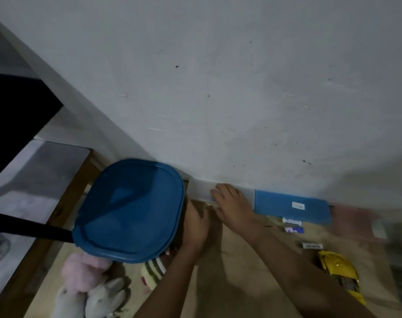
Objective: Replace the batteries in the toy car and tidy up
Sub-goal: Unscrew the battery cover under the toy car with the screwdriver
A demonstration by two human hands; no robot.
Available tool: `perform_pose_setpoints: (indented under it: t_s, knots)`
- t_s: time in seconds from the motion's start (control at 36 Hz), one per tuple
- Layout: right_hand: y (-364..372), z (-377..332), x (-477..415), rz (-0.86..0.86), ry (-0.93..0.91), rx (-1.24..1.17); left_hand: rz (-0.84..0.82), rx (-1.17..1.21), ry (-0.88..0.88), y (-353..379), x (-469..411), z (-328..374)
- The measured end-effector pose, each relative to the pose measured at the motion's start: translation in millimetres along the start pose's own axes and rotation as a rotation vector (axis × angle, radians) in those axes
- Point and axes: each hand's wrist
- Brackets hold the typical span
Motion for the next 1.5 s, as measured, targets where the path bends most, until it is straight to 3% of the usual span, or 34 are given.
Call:
perform_pose_setpoints:
  t_s: [0.14, 0.33, 0.5, 0.61, 0.97, 1.28, 1.5]
  knots:
    - [-1, 4, -12, 0.095, -0.051, 0.021, 0.028, 0.071, -0.032, 2, -2, -13]
    - [-2, 19, -14, 0.093, -0.212, 0.058, 0.153, 0.27, -0.133, 10, -5, 0]
    - [-2, 24, -11, 0.22, -0.217, 0.024, 0.251, 0.434, -0.17, 13, -10, 17]
    - [3, 24, -12, 0.267, -0.201, 0.068, 0.231, 0.552, -0.195, 13, -17, 21]
    - [13, 20, -13, 0.277, -0.154, 0.068, 0.2, 0.562, -0.165, 11, -17, 15]
    - [-1, 18, -24, 0.303, -0.071, -0.081, 0.119, 0.474, -0.198, 3, -9, 13]
    - [-8, 16, -12, 0.31, 0.028, -0.028, 0.112, 0.417, -0.324, -4, -3, 24]
Point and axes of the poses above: each hand's wrist, its own x-axis away from the middle knuckle, its own y-axis out of the palm, z = x × y, and after that the axes turned 2 degrees about x, right-handed
